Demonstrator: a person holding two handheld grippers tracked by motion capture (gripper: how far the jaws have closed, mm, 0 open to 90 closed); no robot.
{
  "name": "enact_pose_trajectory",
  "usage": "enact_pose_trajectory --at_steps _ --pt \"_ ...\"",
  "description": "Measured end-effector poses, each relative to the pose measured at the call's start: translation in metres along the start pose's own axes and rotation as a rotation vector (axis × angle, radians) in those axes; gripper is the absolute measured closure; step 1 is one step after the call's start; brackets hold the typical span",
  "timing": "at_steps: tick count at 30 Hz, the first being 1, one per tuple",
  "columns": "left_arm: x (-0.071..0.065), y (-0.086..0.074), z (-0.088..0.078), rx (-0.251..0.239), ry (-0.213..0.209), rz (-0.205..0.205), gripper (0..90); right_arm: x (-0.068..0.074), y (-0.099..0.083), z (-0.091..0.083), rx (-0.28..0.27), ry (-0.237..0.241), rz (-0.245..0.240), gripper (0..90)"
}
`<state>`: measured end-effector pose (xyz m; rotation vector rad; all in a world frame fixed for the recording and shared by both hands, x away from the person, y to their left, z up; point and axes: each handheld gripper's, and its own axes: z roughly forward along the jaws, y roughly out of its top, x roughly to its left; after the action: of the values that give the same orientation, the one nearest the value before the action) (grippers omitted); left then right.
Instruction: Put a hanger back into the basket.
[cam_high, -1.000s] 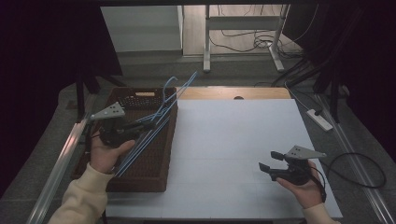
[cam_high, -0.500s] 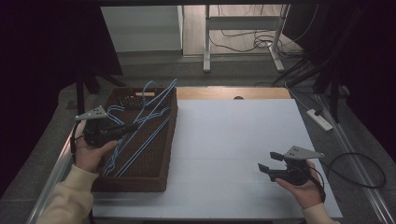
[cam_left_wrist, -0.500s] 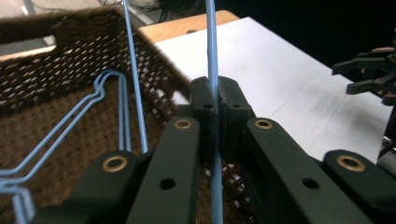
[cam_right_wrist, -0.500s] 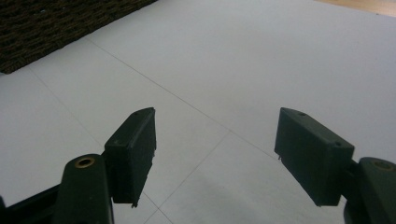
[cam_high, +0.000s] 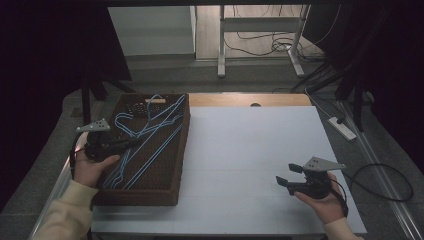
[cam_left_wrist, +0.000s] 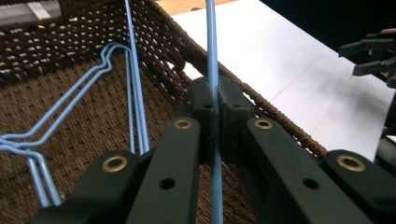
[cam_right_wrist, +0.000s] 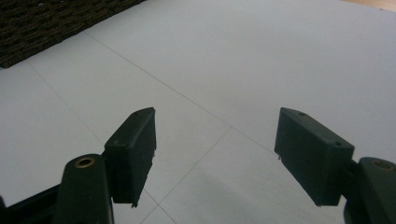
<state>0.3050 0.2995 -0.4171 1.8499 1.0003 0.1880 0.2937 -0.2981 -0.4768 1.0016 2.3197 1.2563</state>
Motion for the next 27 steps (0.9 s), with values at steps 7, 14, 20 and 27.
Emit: enact_pose_trajectory --at_steps 7,14,20,27 --pt "0.003 -0.004 0.007 0.039 -0.012 -0.009 86.5 0.0 0.0 0.0 0.001 0.001 0.002 30.1" --pt "0.012 -0.009 0.019 0.108 0.018 -0.051 86.5 0.001 0.001 -0.001 0.0 -0.002 -0.001 30.1" --pt "0.014 -0.013 0.027 0.146 0.035 -0.056 86.5 0.001 0.001 -0.001 0.002 -0.002 -0.003 30.1" --pt "0.022 -0.018 0.027 0.151 0.093 -0.1 86.4 0.001 0.0 0.0 0.008 -0.003 -0.006 30.1"
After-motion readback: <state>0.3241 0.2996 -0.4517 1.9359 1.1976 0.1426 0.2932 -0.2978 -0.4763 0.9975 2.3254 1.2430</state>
